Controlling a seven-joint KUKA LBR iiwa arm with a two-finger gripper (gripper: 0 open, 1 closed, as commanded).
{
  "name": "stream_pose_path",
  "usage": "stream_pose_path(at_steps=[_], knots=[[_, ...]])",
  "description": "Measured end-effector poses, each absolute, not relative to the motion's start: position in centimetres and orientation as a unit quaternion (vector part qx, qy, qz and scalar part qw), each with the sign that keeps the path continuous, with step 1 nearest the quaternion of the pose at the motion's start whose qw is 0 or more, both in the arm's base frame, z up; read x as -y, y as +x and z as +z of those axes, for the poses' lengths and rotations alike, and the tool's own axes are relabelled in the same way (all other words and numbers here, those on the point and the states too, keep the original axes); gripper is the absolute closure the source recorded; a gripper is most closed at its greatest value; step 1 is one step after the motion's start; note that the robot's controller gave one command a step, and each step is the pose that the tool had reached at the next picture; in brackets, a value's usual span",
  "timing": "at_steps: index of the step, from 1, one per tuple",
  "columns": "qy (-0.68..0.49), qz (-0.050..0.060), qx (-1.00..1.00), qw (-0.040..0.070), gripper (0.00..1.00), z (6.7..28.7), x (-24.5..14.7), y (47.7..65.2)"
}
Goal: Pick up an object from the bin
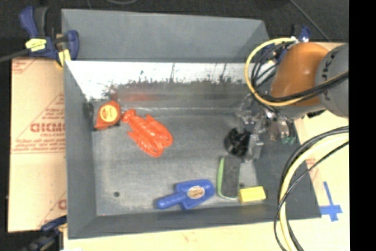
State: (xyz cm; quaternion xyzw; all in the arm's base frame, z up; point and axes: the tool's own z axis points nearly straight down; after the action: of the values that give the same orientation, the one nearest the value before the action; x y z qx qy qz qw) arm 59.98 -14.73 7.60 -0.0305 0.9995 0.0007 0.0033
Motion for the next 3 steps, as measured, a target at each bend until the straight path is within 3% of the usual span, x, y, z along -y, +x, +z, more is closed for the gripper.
stream_pose_path(at_steps=[1, 2, 3], knots=[[-0.031, 0.001, -1.000, 0.003, 1.00, 7.6, 14.7, 60.0], [-0.034, 0.000, -0.999, 0.000, 1.00, 11.3, 14.9, 61.0], [-0.043, -0.003, -0.999, 0.007, 1.00, 13.3, 14.7, 60.5]])
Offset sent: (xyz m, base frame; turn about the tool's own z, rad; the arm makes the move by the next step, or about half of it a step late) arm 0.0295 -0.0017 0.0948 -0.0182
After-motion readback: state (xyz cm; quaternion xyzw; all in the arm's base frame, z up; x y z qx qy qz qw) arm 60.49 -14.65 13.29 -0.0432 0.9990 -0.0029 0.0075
